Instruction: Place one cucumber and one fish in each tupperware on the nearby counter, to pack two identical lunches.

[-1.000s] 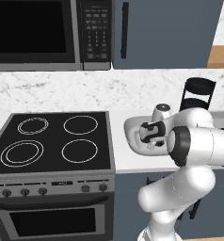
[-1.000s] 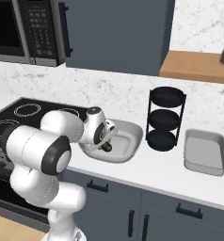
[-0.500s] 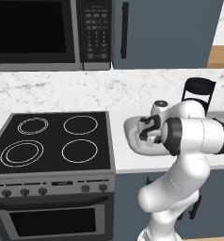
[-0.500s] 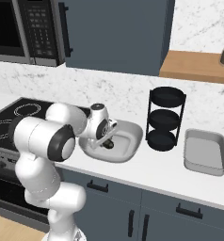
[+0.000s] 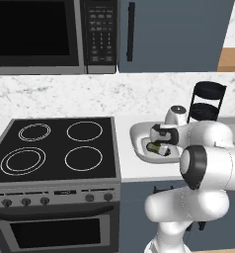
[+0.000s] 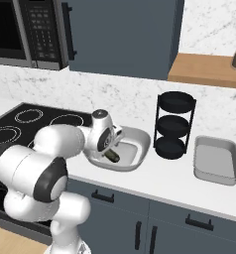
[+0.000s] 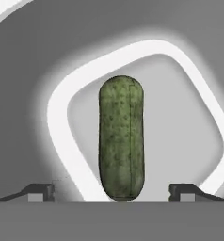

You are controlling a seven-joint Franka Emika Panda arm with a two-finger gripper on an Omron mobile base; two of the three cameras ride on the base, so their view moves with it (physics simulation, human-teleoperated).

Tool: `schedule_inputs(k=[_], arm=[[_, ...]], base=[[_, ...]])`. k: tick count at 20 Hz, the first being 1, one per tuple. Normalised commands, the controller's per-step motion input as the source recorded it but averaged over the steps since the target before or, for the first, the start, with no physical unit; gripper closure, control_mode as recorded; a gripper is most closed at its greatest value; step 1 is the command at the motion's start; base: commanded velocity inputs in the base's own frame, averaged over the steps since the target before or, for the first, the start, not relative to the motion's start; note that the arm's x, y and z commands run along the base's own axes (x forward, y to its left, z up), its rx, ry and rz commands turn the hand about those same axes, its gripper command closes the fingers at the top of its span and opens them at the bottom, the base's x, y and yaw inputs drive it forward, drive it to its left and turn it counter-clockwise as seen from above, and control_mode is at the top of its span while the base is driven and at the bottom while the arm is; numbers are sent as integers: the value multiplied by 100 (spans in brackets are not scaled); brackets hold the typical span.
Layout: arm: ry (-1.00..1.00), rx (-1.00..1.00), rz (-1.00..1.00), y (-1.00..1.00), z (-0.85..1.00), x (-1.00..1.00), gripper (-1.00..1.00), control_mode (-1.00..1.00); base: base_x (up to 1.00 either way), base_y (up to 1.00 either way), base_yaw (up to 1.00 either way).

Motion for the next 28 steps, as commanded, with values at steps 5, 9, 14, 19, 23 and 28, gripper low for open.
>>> schedule_inputs(k=[5, 9, 14, 19, 23, 28], arm=[[-7, 0, 0, 5, 92, -46, -100, -100], [-2, 0, -6, 3, 90, -61, -100, -100], [0, 0, -17, 16, 62, -79, -100, -100], [0, 2, -28, 45, 16, -72, -100, -100], [2, 0, -4, 22, 0, -13, -100, -100], [0, 0, 0, 13, 2, -5, -100, -100]], base=[[0, 0, 0], [0, 0, 0], [0, 0, 0], [0, 0, 0], [0, 0, 0], [0, 0, 0]])
